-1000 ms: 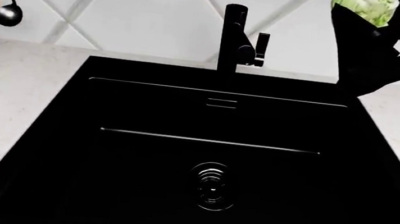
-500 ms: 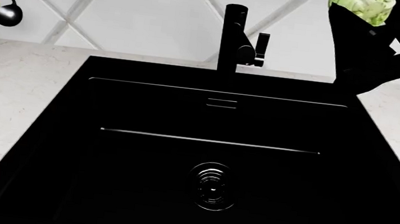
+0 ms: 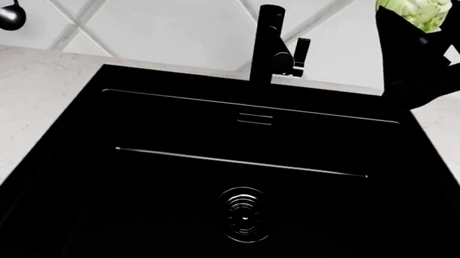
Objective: Pick the lemon, brussel sprout from the counter and place them in the cabinet. Then close the cabinet.
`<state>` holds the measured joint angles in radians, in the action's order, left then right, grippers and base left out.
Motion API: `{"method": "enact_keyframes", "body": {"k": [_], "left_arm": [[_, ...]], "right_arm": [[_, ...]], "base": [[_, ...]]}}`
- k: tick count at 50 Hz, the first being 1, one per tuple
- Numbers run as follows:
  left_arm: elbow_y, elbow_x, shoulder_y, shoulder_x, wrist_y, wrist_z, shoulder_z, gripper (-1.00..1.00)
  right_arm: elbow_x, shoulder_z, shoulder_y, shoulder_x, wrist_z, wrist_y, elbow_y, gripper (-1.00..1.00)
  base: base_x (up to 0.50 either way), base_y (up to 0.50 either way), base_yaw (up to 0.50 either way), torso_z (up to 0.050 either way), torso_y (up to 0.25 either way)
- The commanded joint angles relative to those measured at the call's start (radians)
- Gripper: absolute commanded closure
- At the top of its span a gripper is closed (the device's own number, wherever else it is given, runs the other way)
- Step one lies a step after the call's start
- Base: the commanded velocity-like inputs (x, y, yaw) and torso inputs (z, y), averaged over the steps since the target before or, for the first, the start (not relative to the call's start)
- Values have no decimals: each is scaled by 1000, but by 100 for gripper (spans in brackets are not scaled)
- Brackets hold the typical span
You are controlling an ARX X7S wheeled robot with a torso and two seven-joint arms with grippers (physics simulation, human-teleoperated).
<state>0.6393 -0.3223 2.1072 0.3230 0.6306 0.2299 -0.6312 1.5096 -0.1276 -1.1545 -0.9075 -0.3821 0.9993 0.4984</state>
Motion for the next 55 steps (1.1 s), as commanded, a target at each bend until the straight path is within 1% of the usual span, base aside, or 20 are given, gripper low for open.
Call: {"method": "enact_keyframes", "body": {"k": [1, 16, 22, 23, 36, 43, 47, 55], "left_arm": [[129, 22, 27, -31, 3, 49, -51, 100], [229, 35, 53, -60, 5, 83, -73, 100], [201, 31, 38, -53, 13, 80, -71, 100], [198, 31, 36, -52, 16, 79, -71, -100], [164, 26, 23, -39, 32, 78, -68, -100], [109, 16, 9, -21, 53, 64, -55, -100], [24, 3, -10, 3, 74, 31, -29, -100], [-239, -43, -79, 82, 153, -44, 35, -100]], "right_arm": [[-19, 1, 4, 0, 9, -3, 3, 100], [-19, -3, 1, -4, 9, -5, -1, 100], [-17, 7, 23, -13, 11, -14, 8, 100], [-16, 7, 24, -14, 10, -14, 9, 100], [-17, -3, 16, -7, 7, -14, 7, 100], [-13, -3, 11, -10, 5, -14, 6, 100], [-10, 3, 16, -17, 6, -18, 7, 100], [-7, 18, 32, -32, 7, -27, 13, 100]], "base": [[0, 0, 0, 0, 0], [0, 0, 0, 0, 0], [0, 0, 0, 0, 0], [0, 0, 0, 0, 0], [1, 0, 0, 0, 0], [0, 0, 0, 0, 0], [-3, 1, 3, 0, 0], [0, 0, 1, 0, 0]]}}
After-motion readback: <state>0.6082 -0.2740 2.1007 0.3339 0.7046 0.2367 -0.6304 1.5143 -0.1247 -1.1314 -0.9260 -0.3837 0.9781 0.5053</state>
